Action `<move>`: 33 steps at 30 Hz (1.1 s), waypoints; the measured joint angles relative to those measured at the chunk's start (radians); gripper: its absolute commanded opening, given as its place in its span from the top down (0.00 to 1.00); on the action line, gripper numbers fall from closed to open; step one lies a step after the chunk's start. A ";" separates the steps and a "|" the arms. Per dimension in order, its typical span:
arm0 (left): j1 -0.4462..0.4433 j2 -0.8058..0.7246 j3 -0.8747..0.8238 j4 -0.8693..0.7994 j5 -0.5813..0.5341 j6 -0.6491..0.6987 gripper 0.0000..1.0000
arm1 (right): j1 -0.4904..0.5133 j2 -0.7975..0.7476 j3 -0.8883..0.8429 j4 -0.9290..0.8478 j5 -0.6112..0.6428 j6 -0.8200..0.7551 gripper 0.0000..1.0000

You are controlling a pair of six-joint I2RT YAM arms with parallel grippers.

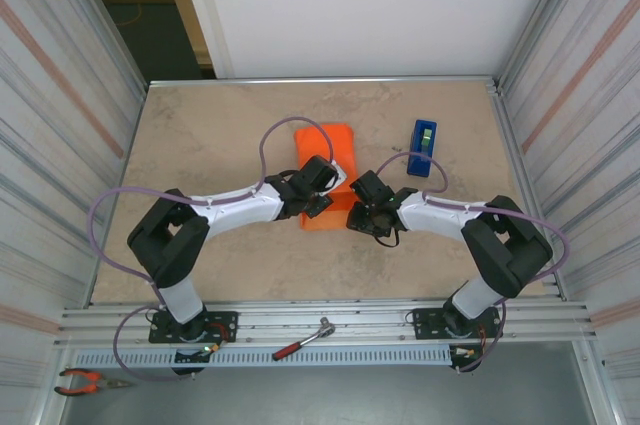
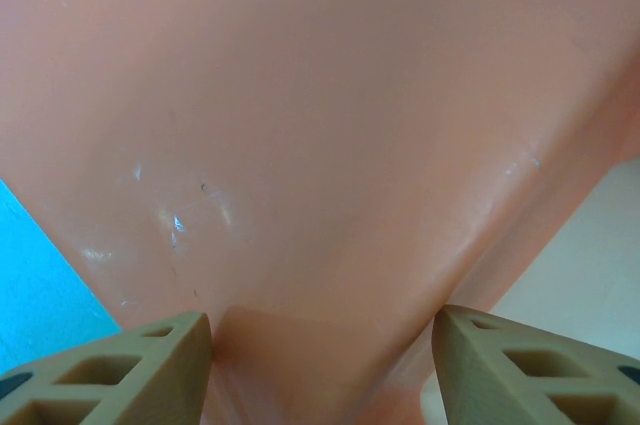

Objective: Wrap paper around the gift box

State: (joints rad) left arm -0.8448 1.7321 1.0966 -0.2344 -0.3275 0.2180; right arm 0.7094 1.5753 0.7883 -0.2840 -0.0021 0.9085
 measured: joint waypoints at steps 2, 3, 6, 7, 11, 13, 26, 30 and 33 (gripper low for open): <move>0.000 0.000 -0.003 0.004 -0.003 0.000 0.40 | 0.000 0.000 0.000 0.000 0.001 0.000 0.64; -0.002 0.000 -0.004 0.006 -0.006 0.000 0.40 | 0.000 0.000 0.000 0.000 0.001 0.000 0.64; -0.002 0.000 -0.006 0.009 -0.010 0.000 0.40 | -0.003 0.000 0.000 -0.001 0.001 0.000 0.65; -0.003 0.000 -0.006 0.009 -0.010 0.000 0.40 | -0.003 0.000 0.000 -0.001 0.001 0.000 0.65; -0.007 0.000 -0.008 0.012 -0.013 0.000 0.41 | -0.014 0.000 0.000 -0.003 0.000 0.000 0.67; -0.008 0.000 -0.009 0.014 -0.015 0.000 0.41 | -0.019 0.001 0.004 -0.003 0.000 0.000 0.68; -0.008 0.000 -0.011 0.016 -0.015 0.000 0.41 | -0.025 0.034 0.048 0.004 -0.006 -0.003 1.00; -0.009 0.000 -0.011 0.016 -0.015 0.000 0.42 | -0.024 0.033 0.055 0.004 -0.019 -0.006 1.00; -0.011 0.000 -0.011 0.018 -0.015 0.000 0.42 | -0.024 0.032 0.063 0.004 -0.026 -0.006 1.00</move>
State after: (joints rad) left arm -0.8555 1.7321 1.0859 -0.2165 -0.3428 0.2180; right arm 0.6849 1.6077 0.8516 -0.2798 -0.0284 0.9024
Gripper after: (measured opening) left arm 0.584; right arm 0.059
